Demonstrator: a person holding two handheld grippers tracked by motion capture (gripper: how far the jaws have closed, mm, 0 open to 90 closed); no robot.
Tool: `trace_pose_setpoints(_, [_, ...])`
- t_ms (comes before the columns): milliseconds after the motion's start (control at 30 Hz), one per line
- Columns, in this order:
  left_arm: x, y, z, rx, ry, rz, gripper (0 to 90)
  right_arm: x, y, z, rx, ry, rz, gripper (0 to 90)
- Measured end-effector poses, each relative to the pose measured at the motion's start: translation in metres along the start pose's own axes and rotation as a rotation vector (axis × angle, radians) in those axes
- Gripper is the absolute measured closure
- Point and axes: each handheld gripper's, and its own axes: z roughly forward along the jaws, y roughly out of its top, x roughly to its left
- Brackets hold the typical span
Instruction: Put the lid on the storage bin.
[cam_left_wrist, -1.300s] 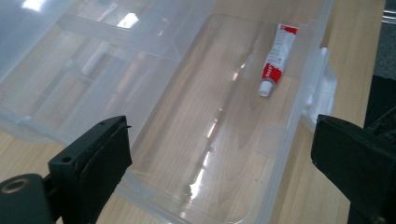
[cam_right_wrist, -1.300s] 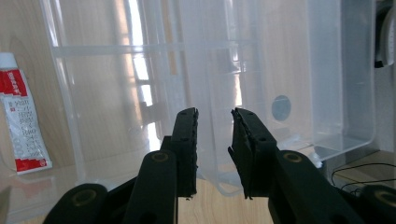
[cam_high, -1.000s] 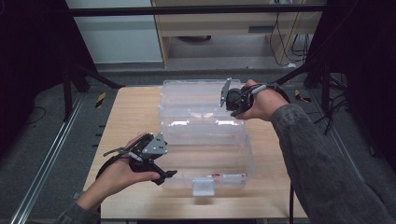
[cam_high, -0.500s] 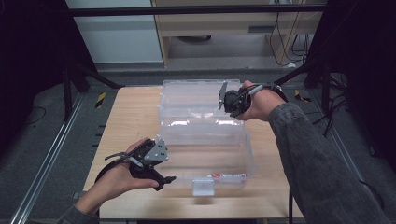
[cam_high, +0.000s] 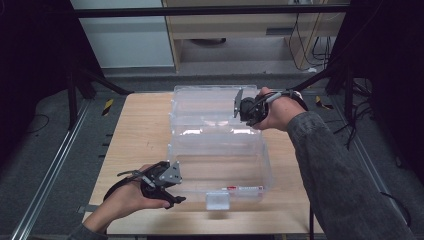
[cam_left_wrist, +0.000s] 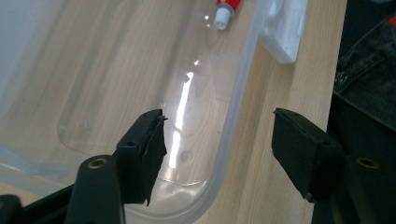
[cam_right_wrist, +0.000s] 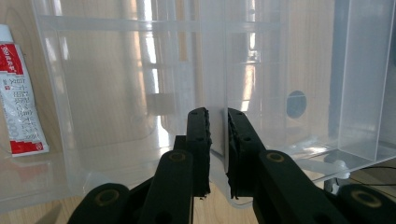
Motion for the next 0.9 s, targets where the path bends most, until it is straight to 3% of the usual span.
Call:
trace_pose_setpoints(67, [-0.002, 0.001, 0.004, 0.019, -0.013, 0.017, 43.1, 0.0, 0.0, 0.0, 0.0, -0.004, -0.003, 80.7])
trace_pose_setpoints(167, [-0.002, 0.001, 0.01, 0.018, -0.021, 0.008, 49.8, 0.0, 0.0, 0.0, 0.004, -0.004, -0.001, 80.7])
trace_pose_setpoints(433, [0.0, 0.004, 0.019, 0.036, -0.029, 0.028, 61.5, 0.001, 0.0, 0.0, 0.002, -0.007, 0.001, 80.7])
trace_pose_setpoints(533, [0.001, 0.005, 0.02, 0.041, -0.021, 0.037, 69.6, 0.001, 0.0, 0.0, 0.0, -0.009, 0.002, 80.6])
trace_pose_setpoints(900, [0.002, 0.003, 0.024, 0.039, -0.043, 0.019, 80.5, 0.0, 0.0, 0.0, -0.003, -0.004, -0.002, 81.2])
